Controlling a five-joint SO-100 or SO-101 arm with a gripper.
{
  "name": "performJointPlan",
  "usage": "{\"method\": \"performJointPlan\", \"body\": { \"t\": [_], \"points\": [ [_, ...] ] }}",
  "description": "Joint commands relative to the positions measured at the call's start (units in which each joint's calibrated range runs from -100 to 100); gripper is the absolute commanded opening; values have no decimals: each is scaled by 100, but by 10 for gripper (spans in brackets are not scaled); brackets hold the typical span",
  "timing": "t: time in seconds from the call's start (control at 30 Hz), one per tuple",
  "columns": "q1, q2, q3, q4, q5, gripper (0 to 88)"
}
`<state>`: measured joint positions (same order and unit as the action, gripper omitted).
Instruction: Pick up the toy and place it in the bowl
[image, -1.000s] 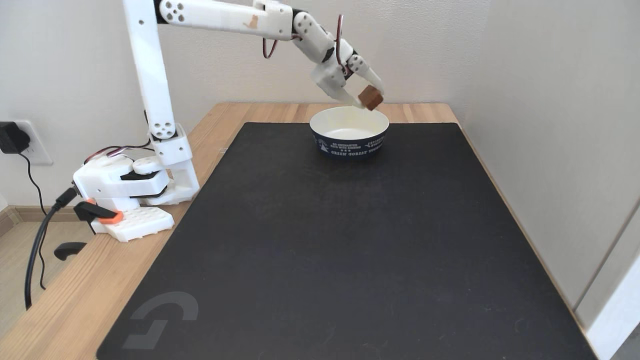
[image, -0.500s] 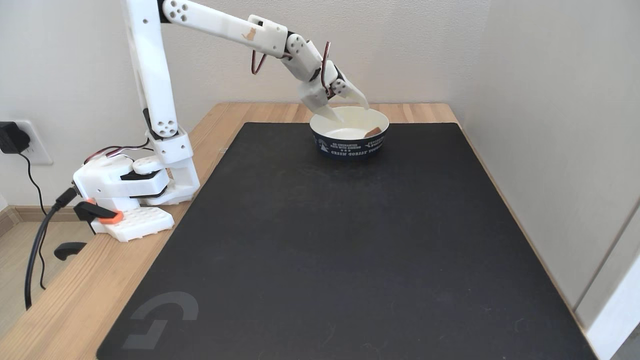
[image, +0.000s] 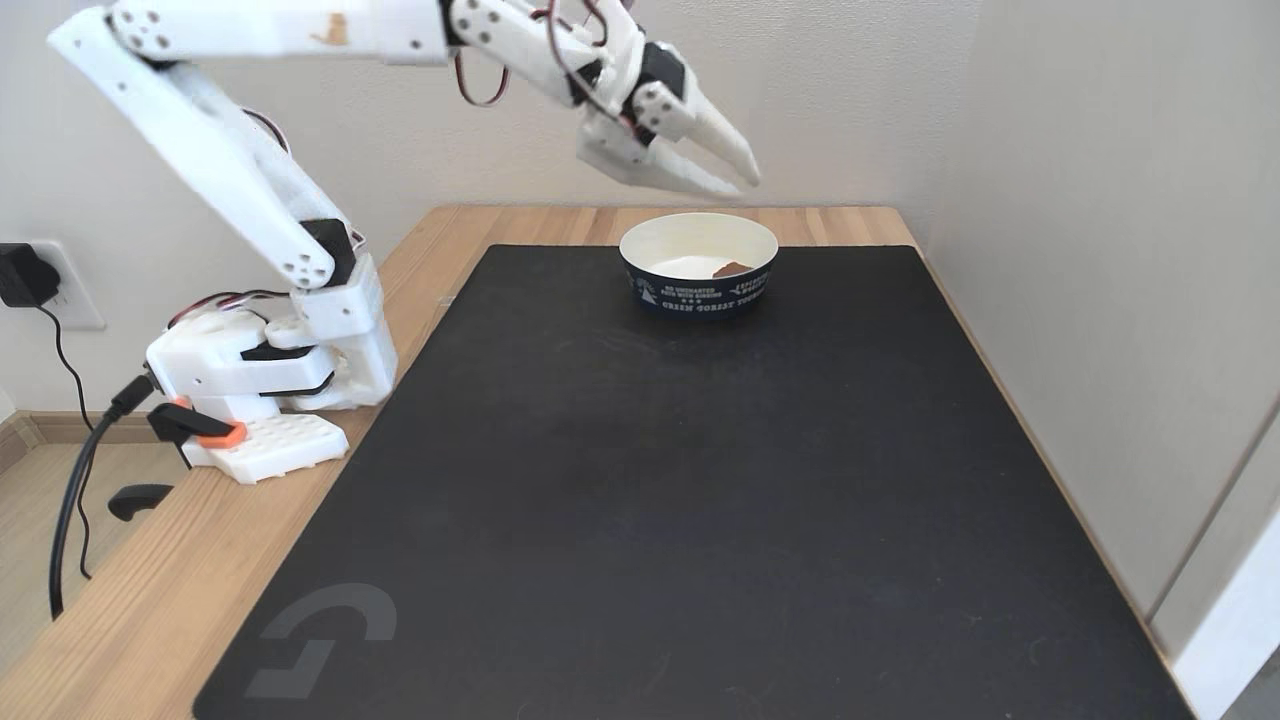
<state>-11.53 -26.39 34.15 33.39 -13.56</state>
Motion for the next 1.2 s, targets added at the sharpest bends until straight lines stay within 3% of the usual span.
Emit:
{"method": "performJointPlan", "body": {
  "t": [0.0, 0.1, 0.23, 0.57, 0.87, 1.17],
  "points": [
    [931, -1600, 1691, -604, 855, 25],
    [1575, -2942, 3259, -1248, 1362, 25],
    [1759, -4201, 4440, -1248, 1351, 25],
    [1650, -7294, 6441, 937, 1398, 25],
    [1684, -7302, 6531, 2021, 1393, 25],
    [1609, -7302, 6522, 2029, 1356, 25]
  ]
}}
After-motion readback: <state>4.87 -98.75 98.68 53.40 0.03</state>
